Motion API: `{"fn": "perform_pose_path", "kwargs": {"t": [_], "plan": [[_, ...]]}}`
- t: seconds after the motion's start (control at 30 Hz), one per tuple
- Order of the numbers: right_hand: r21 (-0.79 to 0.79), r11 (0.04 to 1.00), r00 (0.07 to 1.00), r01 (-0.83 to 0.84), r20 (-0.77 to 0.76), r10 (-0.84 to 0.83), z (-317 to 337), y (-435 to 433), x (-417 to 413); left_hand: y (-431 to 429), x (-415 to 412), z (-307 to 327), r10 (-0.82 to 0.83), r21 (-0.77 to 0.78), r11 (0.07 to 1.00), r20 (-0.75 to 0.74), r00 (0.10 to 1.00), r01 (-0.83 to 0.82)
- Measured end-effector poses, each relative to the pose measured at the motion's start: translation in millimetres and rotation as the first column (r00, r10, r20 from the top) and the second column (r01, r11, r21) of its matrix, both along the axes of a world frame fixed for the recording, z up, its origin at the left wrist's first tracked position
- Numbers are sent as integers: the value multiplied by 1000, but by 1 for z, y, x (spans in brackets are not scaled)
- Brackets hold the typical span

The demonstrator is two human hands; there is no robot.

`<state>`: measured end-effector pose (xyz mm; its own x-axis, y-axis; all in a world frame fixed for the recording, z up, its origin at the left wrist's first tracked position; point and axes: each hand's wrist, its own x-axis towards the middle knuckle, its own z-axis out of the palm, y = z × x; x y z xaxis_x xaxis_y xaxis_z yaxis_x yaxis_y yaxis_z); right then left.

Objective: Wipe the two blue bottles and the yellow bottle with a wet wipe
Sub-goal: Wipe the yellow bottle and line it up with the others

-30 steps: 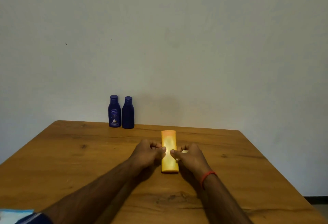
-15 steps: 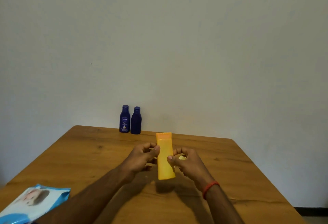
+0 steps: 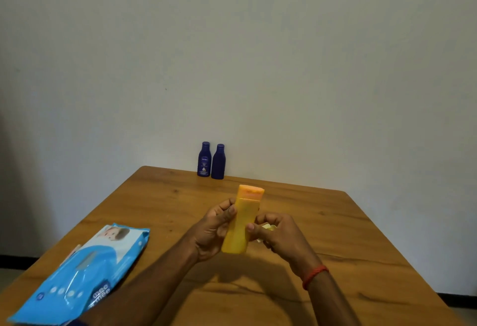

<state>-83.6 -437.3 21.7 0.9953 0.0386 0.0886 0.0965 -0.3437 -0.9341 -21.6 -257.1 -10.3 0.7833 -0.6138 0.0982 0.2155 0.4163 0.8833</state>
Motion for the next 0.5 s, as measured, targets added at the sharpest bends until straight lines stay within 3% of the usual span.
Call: {"fn": "perform_pose_path", "kwargs": {"t": [0.23,0.33,0.5], "plan": [[-79,987,987,140,91,-132,-6,9,-8,6,-15,-1,42,-36,998,-51,998,-44],[-85,982,986,166,48,-162,-8,8,-8,11,-18,-8,85,-39,995,-94,992,-89],[170,979,985,115,-145,-91,8,11,-12,21,-20,-8,119,-20,992,-109,987,-122]]}}
